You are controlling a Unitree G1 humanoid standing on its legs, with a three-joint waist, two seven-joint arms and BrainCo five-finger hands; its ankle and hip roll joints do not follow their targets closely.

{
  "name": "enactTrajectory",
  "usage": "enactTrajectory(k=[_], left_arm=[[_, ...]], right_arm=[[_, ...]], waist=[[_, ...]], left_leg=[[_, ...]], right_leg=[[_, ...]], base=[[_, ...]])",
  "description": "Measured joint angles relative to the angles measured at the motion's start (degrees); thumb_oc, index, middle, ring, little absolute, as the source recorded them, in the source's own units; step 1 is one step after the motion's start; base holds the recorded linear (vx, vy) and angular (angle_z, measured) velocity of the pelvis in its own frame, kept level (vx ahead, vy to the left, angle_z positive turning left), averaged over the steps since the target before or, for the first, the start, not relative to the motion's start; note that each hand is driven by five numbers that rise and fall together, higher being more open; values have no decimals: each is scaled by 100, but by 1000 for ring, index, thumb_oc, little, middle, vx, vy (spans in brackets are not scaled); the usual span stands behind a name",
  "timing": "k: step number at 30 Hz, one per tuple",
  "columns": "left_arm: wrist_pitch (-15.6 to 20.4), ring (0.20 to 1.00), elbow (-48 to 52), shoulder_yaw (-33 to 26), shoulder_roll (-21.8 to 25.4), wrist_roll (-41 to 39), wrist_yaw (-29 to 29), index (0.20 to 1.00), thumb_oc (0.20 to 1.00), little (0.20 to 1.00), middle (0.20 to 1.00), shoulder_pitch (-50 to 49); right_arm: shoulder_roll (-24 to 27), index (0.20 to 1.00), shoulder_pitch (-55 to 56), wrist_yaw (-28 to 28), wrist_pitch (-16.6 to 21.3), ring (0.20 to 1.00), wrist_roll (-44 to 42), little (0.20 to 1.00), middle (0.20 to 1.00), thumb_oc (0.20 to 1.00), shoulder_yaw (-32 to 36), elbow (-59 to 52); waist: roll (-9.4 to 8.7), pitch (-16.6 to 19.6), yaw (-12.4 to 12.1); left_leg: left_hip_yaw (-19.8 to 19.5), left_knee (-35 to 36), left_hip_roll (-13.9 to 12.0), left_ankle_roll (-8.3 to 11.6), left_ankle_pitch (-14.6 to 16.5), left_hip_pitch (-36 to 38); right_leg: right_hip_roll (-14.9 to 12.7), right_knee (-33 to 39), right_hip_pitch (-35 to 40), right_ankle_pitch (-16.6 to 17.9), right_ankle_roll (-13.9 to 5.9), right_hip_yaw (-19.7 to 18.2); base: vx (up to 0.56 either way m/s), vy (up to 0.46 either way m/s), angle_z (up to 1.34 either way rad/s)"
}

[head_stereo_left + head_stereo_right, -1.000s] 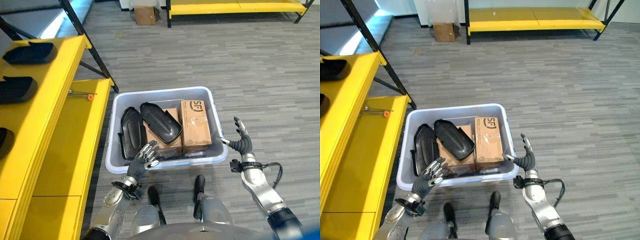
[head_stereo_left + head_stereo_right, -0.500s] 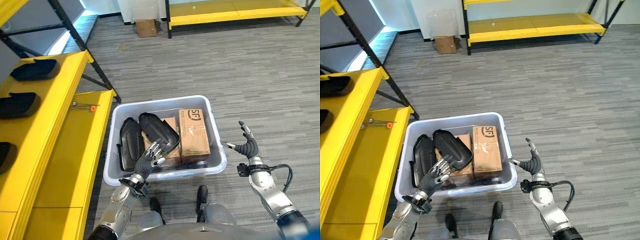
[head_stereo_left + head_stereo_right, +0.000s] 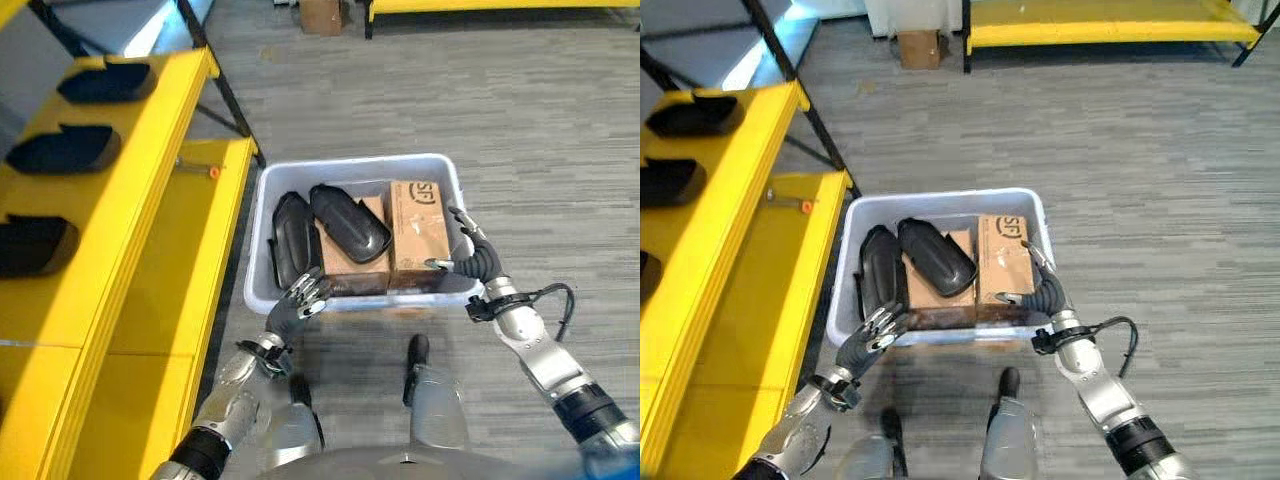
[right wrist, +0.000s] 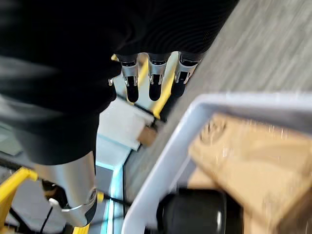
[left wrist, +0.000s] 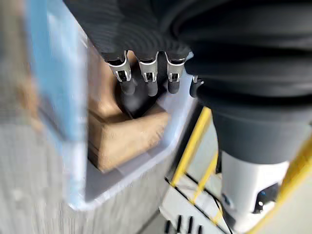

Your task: Move parts from the plastic box to the shelf.

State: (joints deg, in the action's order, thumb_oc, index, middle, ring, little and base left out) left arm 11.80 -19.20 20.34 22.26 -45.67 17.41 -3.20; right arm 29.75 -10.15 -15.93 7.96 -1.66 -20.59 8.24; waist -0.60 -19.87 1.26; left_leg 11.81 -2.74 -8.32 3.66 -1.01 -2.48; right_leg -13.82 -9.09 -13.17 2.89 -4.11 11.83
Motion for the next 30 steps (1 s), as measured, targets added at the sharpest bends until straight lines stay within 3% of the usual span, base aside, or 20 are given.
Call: enactTrajectory(k=[3,9,21,30], left_arm=[[115,1000,294,-11,393,-5,-39,1000,1000,1000,1000,34],[139,1000,484,26,278,-82,-188,1000,1000,1000,1000,403],[141,1000,629,230,294,-104,-278,1000,1000,1000,1000,743],[229,1000,688,361,288,-102,-417,1000,1000,1000,1000,858]], right_arm=[[-83,1000,-909,-157,5,1000,3,1000,1000,1000,-25,296],[-142,1000,-2102,-562,-12,1000,6,1000,1000,1000,87,755],[187,1000,-3707,-1598,-483,1000,253,1000,1000,1000,461,1969],[203,1000,-4026,-1613,-791,1000,307,1000,1000,1000,358,2382]], waist=[[-37,-468,-417],[99,-997,-660],[361,-1139,-891],[466,-1181,-1056]], left_leg=[[-227,-27,81,19,-140,-306],[-461,-48,-142,104,-226,-505],[-696,-154,-151,145,-230,-821],[-789,-371,-146,159,-243,-1512]], right_leg=[[-6,287,-9,407,-127,-20],[248,366,0,455,18,234],[164,-166,-364,149,95,412],[66,-772,-1197,-52,214,413]], base=[[-204,-5,47],[-109,-40,17],[-52,1,9],[-39,18,3]])
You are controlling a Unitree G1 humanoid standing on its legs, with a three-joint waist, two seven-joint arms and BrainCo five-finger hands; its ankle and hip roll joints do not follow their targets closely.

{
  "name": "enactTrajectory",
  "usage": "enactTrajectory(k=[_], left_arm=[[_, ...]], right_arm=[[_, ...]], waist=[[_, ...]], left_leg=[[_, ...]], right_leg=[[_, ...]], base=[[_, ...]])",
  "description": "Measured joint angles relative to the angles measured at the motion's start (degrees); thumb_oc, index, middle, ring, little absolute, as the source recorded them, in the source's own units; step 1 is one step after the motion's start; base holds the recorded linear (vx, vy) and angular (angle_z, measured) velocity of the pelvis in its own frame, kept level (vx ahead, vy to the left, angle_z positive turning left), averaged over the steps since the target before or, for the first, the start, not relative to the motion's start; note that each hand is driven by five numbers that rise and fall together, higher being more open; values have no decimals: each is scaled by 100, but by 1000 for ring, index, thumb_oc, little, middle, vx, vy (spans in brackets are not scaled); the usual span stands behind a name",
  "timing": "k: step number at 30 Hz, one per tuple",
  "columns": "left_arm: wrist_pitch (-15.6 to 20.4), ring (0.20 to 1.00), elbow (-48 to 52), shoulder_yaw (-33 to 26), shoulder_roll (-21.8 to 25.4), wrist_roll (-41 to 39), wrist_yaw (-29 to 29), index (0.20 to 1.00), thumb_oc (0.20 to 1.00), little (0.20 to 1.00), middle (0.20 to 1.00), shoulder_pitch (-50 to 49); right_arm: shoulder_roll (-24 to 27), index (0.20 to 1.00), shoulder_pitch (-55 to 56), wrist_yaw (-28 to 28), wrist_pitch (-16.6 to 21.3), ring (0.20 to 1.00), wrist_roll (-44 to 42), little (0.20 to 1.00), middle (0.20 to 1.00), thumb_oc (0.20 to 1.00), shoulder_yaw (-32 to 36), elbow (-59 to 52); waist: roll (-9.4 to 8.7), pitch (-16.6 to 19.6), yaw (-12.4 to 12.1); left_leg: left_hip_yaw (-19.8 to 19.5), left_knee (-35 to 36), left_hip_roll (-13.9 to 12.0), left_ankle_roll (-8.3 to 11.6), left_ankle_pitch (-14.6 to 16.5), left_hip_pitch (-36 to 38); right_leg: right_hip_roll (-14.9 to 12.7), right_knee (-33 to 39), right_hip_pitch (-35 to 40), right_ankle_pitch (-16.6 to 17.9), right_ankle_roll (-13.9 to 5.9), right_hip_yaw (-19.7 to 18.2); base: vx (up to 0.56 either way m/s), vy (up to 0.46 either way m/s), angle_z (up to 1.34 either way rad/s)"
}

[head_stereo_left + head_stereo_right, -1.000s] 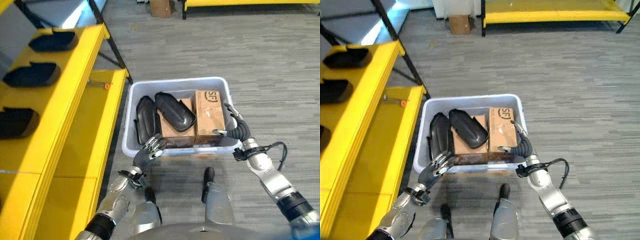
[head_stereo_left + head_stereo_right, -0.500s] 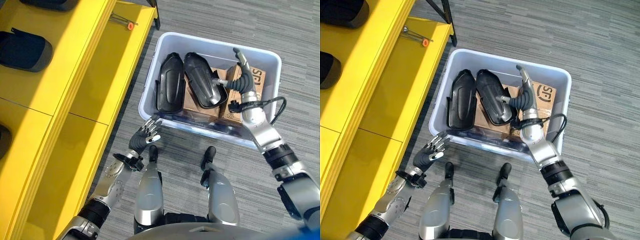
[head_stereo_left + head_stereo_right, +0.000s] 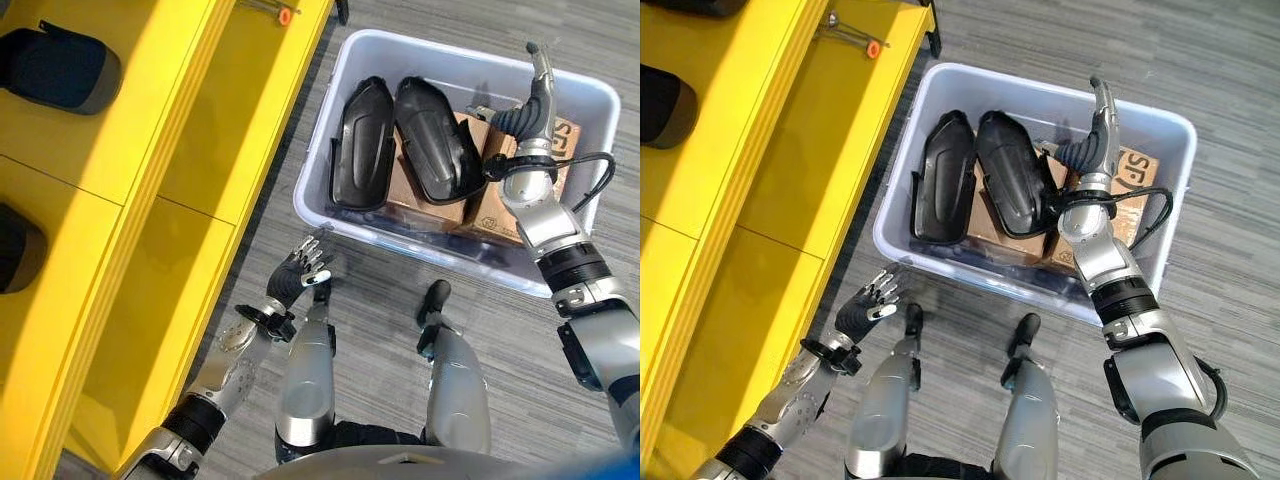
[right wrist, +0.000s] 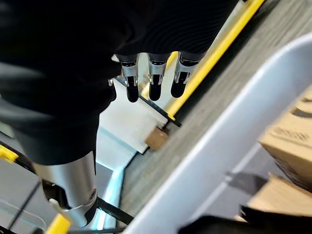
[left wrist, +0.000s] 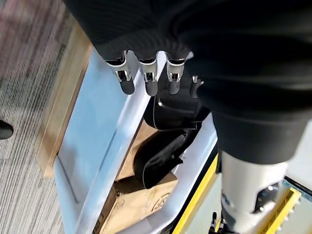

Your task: Move parts from the plastic box to the shelf.

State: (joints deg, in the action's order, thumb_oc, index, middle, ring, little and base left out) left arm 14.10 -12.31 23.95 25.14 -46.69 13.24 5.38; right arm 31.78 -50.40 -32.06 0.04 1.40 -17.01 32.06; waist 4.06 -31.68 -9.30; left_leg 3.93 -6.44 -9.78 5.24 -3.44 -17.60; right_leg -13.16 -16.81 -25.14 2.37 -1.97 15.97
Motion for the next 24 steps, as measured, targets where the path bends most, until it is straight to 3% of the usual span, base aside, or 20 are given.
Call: enactTrajectory(k=[7,15,24], left_arm=[[43,1000,175,80,-8,0,-146,1000,1000,1000,1000,13],[58,1000,249,93,-14,7,-263,1000,1000,1000,1000,35],[52,1000,278,135,-12,12,-502,1000,1000,1000,1000,129]], right_arm=[[50,1000,-247,40,-170,1000,222,1000,1000,1000,-308,438],[30,1000,-395,0,-427,1000,191,1000,1000,1000,-417,1074],[25,1000,-604,-426,-539,1000,-501,1000,1000,1000,-349,2115]], waist=[[40,-16,-61],[40,-16,-150],[41,-13,-117]], left_leg=[[-134,-94,78,14,-3,-286],[-228,-247,97,64,-36,-761],[-305,-396,105,59,-33,-1159]], right_leg=[[-148,-441,-352,-260,-5,16],[-207,-624,-781,-295,27,46],[-245,-781,-1132,-322,58,69]], base=[[1,17,10],[-11,6,6],[0,-1,2]])
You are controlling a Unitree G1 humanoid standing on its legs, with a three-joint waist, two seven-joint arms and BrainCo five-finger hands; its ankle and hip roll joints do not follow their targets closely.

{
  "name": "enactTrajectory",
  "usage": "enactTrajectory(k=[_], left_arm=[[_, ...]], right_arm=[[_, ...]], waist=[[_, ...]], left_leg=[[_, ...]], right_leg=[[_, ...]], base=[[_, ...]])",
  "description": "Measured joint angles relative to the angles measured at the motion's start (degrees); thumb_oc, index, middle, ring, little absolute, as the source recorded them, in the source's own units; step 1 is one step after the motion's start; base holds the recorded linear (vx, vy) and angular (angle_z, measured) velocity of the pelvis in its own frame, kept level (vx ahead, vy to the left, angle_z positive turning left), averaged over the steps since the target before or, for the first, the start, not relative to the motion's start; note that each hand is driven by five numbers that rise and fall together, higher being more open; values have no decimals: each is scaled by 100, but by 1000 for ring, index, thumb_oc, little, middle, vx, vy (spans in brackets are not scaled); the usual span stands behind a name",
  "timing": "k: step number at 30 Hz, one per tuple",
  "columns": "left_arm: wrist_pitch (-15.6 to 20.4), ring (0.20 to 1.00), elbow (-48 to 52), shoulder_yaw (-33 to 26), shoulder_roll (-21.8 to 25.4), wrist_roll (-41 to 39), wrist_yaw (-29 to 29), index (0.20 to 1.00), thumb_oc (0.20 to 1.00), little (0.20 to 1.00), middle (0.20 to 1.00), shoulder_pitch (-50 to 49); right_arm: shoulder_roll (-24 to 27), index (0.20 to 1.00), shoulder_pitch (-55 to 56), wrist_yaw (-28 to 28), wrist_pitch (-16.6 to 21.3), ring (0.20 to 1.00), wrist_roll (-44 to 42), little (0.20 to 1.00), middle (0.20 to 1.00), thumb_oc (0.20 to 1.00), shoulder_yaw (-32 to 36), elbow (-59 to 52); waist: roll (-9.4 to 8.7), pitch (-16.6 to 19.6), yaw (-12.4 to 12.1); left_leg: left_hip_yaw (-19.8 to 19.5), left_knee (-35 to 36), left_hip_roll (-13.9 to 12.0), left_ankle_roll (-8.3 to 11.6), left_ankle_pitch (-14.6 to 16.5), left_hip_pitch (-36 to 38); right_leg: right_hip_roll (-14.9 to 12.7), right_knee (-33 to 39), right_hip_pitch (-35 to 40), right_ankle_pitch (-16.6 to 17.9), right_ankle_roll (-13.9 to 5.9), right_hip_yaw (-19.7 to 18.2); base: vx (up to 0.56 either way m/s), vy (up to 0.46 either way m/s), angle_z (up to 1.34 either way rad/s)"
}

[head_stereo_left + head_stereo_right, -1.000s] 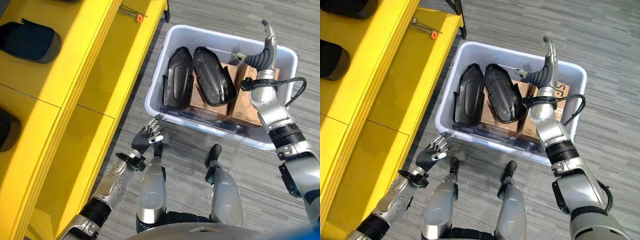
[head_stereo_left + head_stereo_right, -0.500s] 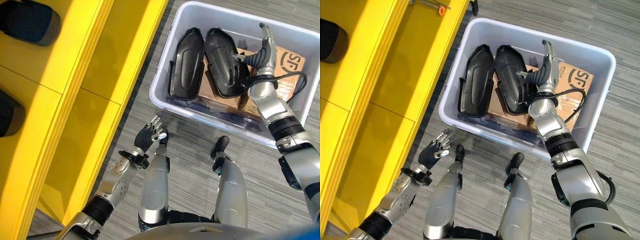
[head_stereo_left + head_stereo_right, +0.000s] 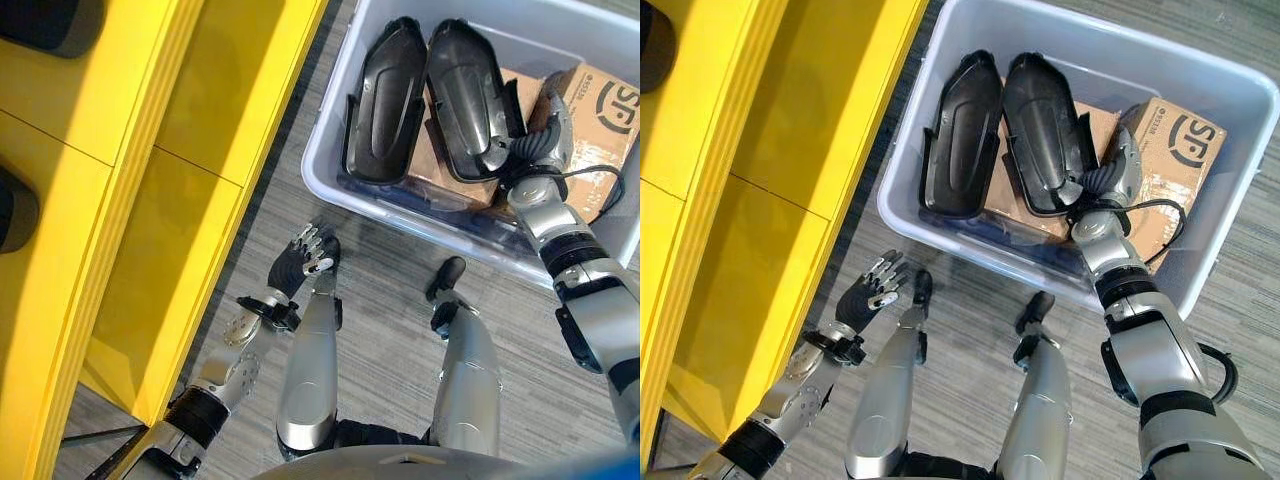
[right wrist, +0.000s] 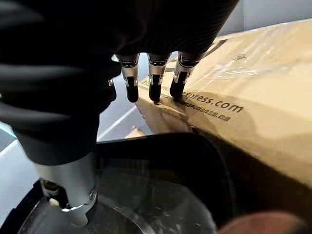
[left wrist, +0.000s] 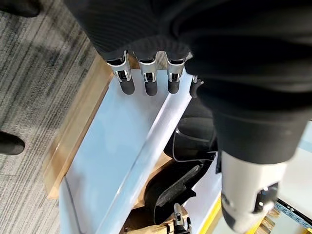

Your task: Move parts from the plastic box to the shelf.

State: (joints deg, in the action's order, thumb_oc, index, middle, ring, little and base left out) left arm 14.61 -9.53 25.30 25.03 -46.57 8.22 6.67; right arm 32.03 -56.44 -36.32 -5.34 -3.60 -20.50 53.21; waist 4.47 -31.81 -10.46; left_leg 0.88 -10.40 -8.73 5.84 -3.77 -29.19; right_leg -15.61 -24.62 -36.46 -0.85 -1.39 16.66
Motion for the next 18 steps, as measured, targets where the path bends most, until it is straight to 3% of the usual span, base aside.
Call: enactTrajectory(k=[5,18], left_arm=[[-21,1000,147,176,17,0,-120,1000,1000,1000,1000,29],[-23,1000,146,172,15,-6,-226,1000,1000,1000,1000,126]], right_arm=[[6,1000,-143,-603,-51,1000,-202,1000,1000,1000,196,202],[73,1000,-437,-408,-196,1000,111,1000,1000,1000,-178,293]], waist=[[6,3,10],[22,13,16]], left_leg=[[-20,-73,4,7,-4,-226],[-9,-135,36,6,-3,-341]], right_leg=[[-7,-39,-213,-10,15,-3],[-47,-78,-322,-4,15,-24]], base=[[0,-3,1],[0,0,0]])
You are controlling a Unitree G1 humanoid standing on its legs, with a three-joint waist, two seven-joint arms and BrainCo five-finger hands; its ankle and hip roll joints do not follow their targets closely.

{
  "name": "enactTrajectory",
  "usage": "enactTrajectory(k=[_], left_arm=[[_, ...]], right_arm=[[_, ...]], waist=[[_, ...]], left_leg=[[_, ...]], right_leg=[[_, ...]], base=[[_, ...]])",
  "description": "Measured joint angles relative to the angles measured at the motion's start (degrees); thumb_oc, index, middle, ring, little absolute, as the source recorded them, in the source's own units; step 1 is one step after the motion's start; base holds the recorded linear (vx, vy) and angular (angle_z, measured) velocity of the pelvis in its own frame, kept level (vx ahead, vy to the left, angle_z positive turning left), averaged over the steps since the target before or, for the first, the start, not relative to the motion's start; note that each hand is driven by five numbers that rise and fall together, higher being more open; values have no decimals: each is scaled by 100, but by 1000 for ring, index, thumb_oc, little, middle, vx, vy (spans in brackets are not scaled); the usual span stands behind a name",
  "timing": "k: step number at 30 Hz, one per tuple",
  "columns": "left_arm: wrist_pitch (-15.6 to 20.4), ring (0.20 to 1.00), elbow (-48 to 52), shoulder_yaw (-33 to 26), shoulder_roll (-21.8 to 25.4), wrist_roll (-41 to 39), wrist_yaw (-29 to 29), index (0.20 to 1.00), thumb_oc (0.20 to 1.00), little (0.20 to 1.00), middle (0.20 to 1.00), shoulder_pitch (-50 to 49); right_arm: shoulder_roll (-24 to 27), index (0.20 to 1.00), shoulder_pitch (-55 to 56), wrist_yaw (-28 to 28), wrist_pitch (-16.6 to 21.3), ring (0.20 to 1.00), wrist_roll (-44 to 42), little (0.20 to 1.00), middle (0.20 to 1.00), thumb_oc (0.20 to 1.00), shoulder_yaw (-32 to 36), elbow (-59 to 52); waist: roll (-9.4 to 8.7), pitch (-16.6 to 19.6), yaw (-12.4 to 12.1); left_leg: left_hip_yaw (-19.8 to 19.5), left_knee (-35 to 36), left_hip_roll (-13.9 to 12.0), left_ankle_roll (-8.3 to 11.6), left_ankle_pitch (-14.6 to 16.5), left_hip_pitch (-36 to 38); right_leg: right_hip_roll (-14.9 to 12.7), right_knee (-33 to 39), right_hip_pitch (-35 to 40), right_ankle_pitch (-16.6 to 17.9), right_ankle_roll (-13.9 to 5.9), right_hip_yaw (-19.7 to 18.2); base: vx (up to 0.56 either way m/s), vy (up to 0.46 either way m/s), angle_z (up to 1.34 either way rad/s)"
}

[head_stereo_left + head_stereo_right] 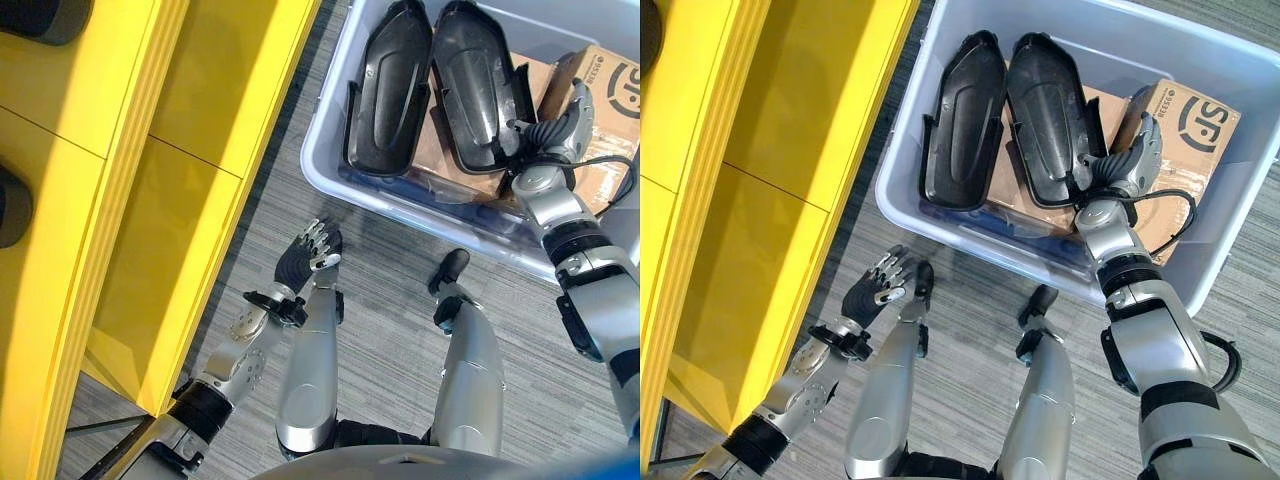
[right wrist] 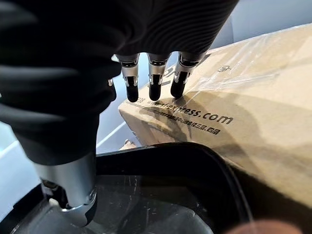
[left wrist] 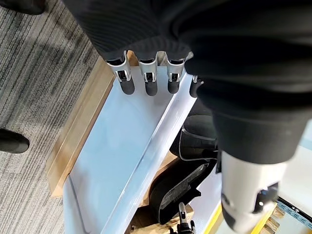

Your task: Move parts from the plastic box to the shelf.

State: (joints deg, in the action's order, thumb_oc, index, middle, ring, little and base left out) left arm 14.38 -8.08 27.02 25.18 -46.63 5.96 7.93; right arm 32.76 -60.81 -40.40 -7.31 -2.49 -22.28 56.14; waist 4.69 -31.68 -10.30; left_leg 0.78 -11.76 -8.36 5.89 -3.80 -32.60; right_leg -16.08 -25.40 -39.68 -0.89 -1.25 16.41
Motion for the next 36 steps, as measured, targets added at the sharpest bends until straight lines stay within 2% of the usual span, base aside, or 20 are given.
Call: enactTrajectory(k=[9,15,25,31,36], left_arm=[[4,1000,1,5,7,22,28,1000,1000,1000,1000,-1],[68,1000,-4,4,10,4,42,1000,1000,1000,1000,-6],[131,1000,-7,5,10,9,138,1000,1000,1000,1000,-17],[117,1000,38,11,103,26,111,1000,1000,1000,1000,-12],[95,1000,83,10,120,1,40,1000,1000,1000,1000,-12]], right_arm=[[-2,1000,-466,-296,-158,1000,1357,1000,1000,1000,-414,-153],[1,1000,-463,-977,-285,1000,1962,1000,1000,1000,-494,-193],[8,1000,-417,-1145,-358,1000,1807,1000,1000,1000,-375,-90],[19,1000,-594,-1027,-491,1000,1044,1000,1000,1000,-289,373],[230,1000,-727,-898,-708,1000,1323,1000,1000,1000,-523,580]], waist=[[16,2,-91],[36,3,-174],[56,13,-163],[80,21,-189],[113,14,-236]], left_leg=[[-37,-113,26,1,3,-200],[-50,-135,31,1,7,-249],[-104,-198,28,22,-6,-432],[-136,-362,50,13,37,-659],[-195,-621,70,24,90,-980]], right_leg=[[-35,-79,-169,-5,11,-3],[-38,-79,-196,-4,8,3],[-42,-163,-361,-34,30,21],[-102,-348,-581,-129,37,20],[-181,-675,-898,-219,106,11]], base=[[0,2,0],[0,0,0],[4,-11,0],[7,-24,3],[0,-25,5]])
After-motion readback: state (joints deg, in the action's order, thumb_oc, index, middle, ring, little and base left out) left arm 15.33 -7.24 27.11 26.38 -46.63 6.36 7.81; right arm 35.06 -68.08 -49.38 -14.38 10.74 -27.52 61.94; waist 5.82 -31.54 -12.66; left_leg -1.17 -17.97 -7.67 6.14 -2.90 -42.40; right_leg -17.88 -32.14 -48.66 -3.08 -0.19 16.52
